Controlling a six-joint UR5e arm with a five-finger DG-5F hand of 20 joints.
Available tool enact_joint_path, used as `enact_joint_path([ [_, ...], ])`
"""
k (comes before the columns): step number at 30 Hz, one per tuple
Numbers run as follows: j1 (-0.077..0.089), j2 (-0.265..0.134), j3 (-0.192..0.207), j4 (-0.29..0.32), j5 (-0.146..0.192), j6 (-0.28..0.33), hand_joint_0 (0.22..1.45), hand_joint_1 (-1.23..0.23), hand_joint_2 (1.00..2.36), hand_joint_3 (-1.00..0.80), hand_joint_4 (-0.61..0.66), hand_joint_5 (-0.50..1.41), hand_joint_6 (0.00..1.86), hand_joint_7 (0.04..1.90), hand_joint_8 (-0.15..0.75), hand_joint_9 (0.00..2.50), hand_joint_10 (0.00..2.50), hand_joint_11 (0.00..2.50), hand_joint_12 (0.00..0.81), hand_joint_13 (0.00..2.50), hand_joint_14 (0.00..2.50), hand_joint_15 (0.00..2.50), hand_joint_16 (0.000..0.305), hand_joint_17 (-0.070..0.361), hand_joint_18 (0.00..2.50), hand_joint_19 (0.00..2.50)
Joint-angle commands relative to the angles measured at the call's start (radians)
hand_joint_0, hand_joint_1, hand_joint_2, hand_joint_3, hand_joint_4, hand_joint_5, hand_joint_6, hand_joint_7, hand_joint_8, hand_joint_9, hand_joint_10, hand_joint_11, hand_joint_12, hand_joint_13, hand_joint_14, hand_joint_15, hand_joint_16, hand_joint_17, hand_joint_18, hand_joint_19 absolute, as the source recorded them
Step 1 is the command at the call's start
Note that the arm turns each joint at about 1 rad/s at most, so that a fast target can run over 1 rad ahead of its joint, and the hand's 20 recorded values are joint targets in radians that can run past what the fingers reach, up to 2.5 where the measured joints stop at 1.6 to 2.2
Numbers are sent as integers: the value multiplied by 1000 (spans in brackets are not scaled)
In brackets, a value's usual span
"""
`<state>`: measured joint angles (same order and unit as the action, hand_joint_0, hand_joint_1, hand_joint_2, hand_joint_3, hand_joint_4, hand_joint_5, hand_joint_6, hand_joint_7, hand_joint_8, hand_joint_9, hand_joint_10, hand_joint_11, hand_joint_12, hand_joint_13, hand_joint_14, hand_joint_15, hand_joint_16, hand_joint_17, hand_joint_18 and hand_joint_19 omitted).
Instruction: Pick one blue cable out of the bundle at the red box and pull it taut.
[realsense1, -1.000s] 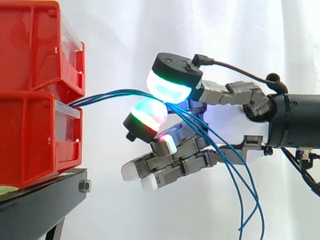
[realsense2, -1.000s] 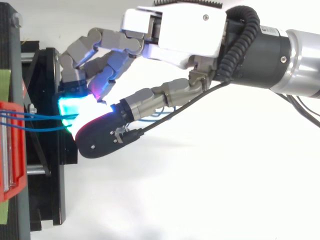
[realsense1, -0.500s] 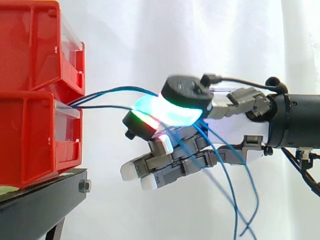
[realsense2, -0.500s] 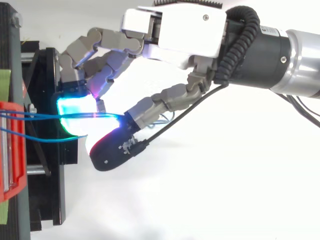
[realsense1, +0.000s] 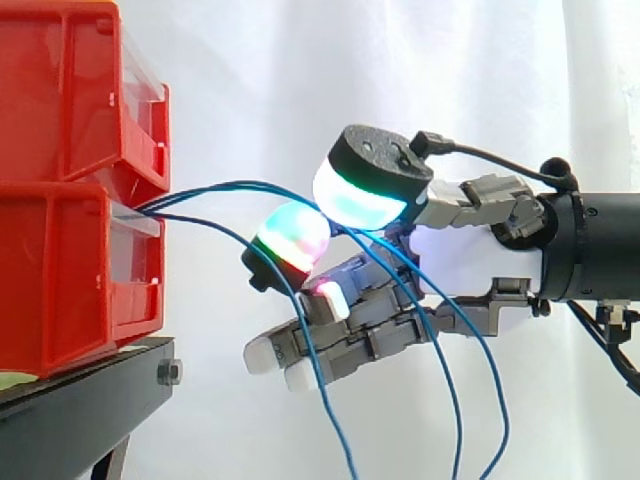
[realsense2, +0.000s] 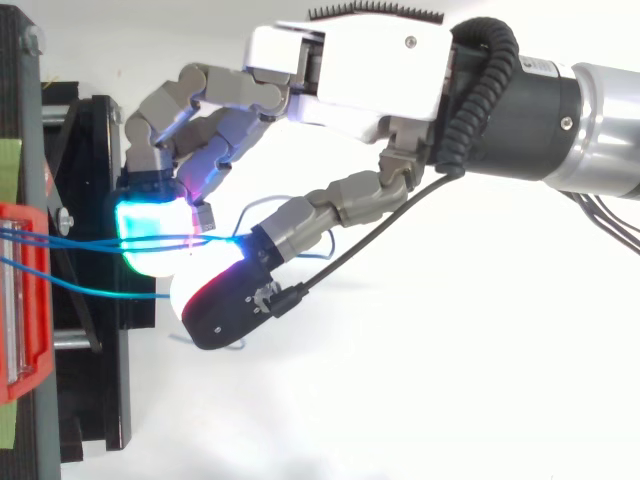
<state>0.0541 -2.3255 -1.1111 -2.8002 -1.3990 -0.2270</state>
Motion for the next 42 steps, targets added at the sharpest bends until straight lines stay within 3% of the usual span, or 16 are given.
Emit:
enact_joint_path([
  [1,0,0,1,-1,0,0,463,-741,1000,-500,61,-146,887,891,359,986,11,1072,478,507,9,248,61,136,466,289],
  [7,1,0,1,-1,0,0,542,-620,1000,-500,42,-133,867,989,337,1016,13,1063,451,503,10,251,55,124,432,308],
  [21,1,0,1,-2,0,0,598,-774,1010,-275,93,-132,889,1036,376,1025,11,1078,463,544,10,256,56,127,468,292],
  [28,1,0,1,-2,0,0,623,-833,1011,-302,100,-145,903,996,363,999,15,1085,450,535,9,240,53,119,467,285],
  [34,1,0,1,-1,0,0,718,-947,1009,-383,75,-175,931,944,369,963,12,1076,458,540,9,215,54,122,504,238],
  [42,3,0,1,-2,0,0,731,-950,1000,-500,124,-185,935,873,368,946,12,1076,465,540,8,200,55,123,521,230],
])
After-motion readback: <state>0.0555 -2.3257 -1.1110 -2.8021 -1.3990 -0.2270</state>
